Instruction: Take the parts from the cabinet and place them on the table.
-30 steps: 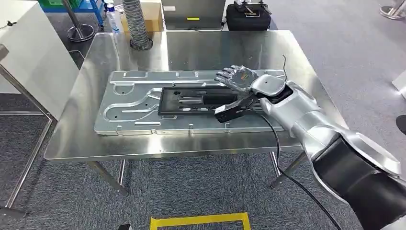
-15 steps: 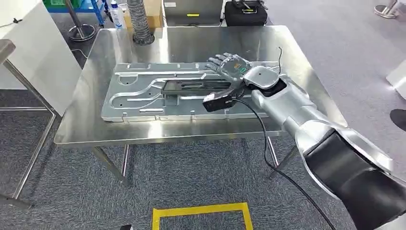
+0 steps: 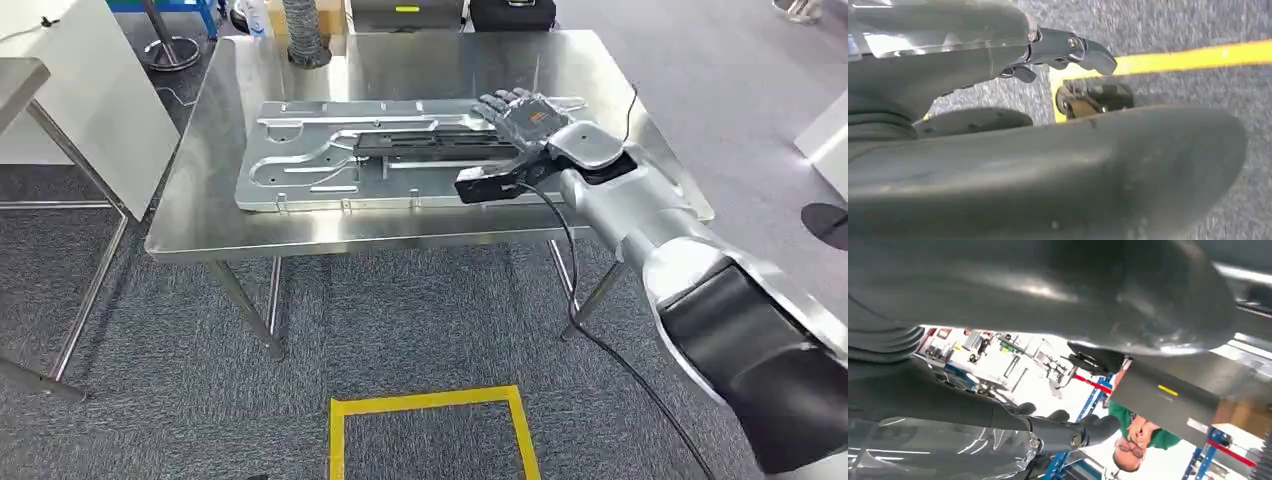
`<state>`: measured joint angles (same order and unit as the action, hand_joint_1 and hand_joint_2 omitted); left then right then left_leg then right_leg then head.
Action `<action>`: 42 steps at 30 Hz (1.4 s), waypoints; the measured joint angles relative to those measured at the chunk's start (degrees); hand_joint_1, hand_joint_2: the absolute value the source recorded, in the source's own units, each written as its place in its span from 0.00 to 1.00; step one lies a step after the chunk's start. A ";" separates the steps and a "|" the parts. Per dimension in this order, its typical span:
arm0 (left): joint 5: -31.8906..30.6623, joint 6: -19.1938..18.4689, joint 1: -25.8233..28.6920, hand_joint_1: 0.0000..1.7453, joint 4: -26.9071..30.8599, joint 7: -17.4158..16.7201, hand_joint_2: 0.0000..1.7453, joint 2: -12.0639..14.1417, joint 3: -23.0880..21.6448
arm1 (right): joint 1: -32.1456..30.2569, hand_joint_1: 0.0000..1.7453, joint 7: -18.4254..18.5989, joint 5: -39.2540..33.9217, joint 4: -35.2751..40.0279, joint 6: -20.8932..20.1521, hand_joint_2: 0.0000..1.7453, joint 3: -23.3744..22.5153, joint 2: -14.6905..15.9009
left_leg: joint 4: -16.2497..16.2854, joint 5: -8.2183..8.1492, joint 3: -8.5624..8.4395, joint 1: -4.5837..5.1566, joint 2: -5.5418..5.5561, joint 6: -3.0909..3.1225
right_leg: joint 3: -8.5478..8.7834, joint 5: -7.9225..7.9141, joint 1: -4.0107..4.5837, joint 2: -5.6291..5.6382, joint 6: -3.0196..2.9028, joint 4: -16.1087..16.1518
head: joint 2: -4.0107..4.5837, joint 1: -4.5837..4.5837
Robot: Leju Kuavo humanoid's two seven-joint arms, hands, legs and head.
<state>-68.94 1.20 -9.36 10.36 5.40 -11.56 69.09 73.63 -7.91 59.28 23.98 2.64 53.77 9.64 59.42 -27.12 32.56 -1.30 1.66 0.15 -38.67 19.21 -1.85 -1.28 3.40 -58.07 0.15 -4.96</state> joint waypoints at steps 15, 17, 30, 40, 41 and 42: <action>3.61 0.33 2.65 0.00 -0.02 2.95 0.00 0.68 2.95 | 1.05 0.00 12.74 -0.29 -5.64 26.75 0.00 -13.37 -8.94 | -1.52 9.16 6.72 1.42 -7.17 0.80 | 9.07 9.25 4.17 0.76 -5.59 1.30 | -0.02 0.00; 3.80 1.33 3.10 0.00 -0.07 2.65 0.00 0.44 3.45 | -10.18 0.00 12.08 2.85 -1.15 35.52 0.00 -22.53 -9.07 | -0.27 6.12 7.06 1.22 -4.50 1.75 | 10.20 6.64 4.64 1.66 -5.75 3.86 | -0.02 0.02; 2.12 3.34 3.62 0.00 -0.07 1.36 0.00 0.44 5.31 | -55.43 0.00 -15.89 8.01 15.17 28.35 0.00 -118.55 -12.67 | -1.96 -3.22 -5.19 1.02 -0.14 1.17 | 1.14 0.53 4.43 1.03 -4.12 1.08 | -0.02 0.00; 0.88 3.43 3.07 0.00 -0.07 2.16 0.00 1.03 5.20 | -65.51 0.00 5.94 10.78 -5.33 13.77 0.00 -133.26 -19.20 | -2.30 2.97 2.04 0.58 -2.59 0.85 | 3.28 8.37 0.31 1.31 -0.68 -11.59 | -0.02 0.02; 0.68 3.48 3.07 0.00 -0.04 2.06 0.00 1.11 5.09 | -65.50 0.00 6.51 10.78 -5.85 13.18 0.00 -133.74 -20.56 | -1.80 3.40 2.70 0.44 -2.51 0.22 | 7.93 8.89 -0.28 1.37 -0.20 -5.71 | -0.02 0.00; 0.52 3.56 3.06 0.00 0.04 1.95 0.00 1.29 4.96 | -65.38 0.00 6.80 10.80 -6.45 12.65 0.00 -134.05 -21.49 | -1.25 3.54 3.27 0.72 -2.50 -0.20 | 12.01 11.06 -0.34 1.59 0.11 0.08 | -0.02 0.02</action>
<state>-68.41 4.77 -6.30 10.40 7.34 -10.27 74.05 8.24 -1.11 70.07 17.53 15.30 -80.28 -11.85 58.17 -23.57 35.83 -0.58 -0.84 -0.05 -26.65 30.26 -2.18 0.31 3.51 -57.99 0.13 -4.94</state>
